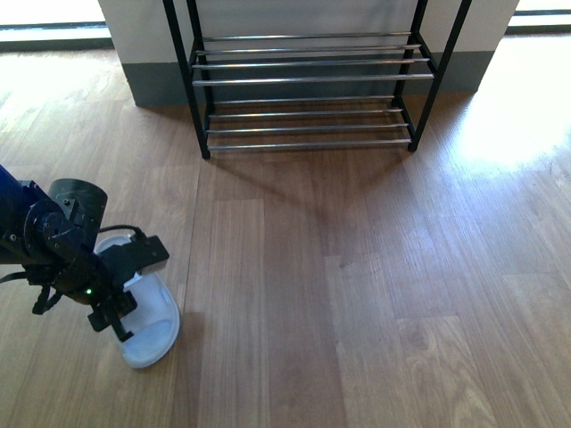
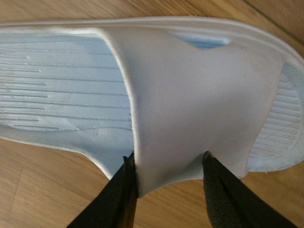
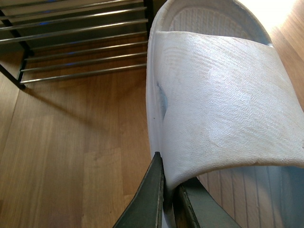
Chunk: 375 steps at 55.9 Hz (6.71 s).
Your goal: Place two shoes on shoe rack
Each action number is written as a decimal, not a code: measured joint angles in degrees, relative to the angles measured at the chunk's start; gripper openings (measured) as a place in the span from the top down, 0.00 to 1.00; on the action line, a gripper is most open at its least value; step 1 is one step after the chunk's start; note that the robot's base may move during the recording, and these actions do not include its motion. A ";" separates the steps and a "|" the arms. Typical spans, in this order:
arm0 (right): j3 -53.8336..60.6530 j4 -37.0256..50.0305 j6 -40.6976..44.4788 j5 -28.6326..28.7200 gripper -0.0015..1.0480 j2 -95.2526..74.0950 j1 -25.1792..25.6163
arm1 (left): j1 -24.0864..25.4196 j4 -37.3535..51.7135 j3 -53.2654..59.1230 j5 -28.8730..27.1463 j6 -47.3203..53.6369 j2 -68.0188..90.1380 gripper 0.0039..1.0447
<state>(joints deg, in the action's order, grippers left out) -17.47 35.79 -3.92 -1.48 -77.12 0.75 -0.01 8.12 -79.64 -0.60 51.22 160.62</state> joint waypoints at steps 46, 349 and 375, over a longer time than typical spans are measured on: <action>0.00 0.00 0.00 0.00 0.98 0.00 0.00 | 1.03 23.32 17.11 -4.33 -68.30 -1.42 0.55; 0.02 0.00 -0.02 -0.02 0.98 0.00 0.02 | 2.25 47.80 44.35 -5.46 -39.47 -15.56 0.09; 0.02 0.00 0.00 -0.02 0.98 0.00 0.00 | 3.63 49.44 29.07 -1.99 -44.06 1.60 0.09</action>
<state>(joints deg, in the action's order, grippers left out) -17.45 35.79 -3.92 -1.50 -77.12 0.75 3.62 57.56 -50.57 -2.59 7.16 162.21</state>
